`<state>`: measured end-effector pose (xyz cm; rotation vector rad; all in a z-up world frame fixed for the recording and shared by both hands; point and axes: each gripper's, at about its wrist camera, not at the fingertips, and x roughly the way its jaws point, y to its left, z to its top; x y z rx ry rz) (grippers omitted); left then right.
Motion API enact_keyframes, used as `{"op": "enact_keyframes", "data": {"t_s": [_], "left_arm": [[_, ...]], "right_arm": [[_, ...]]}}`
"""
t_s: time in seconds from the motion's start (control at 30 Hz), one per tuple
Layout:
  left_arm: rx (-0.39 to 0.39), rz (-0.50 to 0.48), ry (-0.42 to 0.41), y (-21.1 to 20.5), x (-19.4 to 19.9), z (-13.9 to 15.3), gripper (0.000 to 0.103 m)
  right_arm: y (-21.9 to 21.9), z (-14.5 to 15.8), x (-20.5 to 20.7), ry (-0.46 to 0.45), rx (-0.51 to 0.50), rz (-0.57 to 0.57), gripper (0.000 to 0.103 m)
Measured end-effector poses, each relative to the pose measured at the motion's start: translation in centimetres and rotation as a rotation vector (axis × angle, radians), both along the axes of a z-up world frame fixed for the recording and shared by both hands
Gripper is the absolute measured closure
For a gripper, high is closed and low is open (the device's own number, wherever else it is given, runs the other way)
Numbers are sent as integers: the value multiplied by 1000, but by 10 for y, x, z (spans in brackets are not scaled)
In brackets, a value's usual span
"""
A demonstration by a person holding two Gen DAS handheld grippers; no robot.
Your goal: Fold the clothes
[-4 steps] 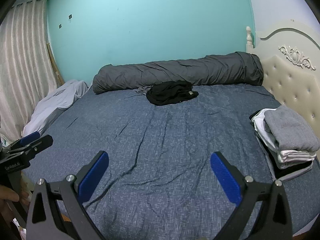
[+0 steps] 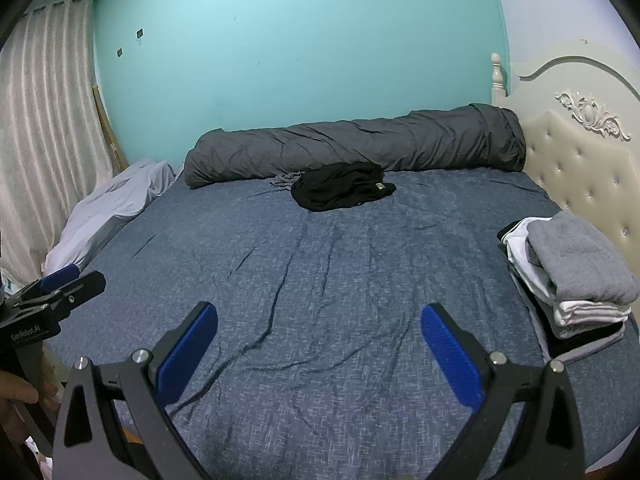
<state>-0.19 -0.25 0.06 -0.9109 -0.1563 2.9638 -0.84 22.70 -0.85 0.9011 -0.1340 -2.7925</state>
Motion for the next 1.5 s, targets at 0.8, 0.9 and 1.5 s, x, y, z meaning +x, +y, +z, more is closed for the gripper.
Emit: {"op": "enact_keyframes", "data": {"t_s": [0.8,0.9,1.5], "left_arm": [[-16,-20,3,15,3,-5,0],[-16,-20,4,15,2,-3,0],[-19,-18,7,15,3,-1,0]], "right_arm": [[9,-2,3,17,-2,-10,1],[9,-1,2,16,-3,-10,1],[10,2,0,9,-2,-10,1]]}}
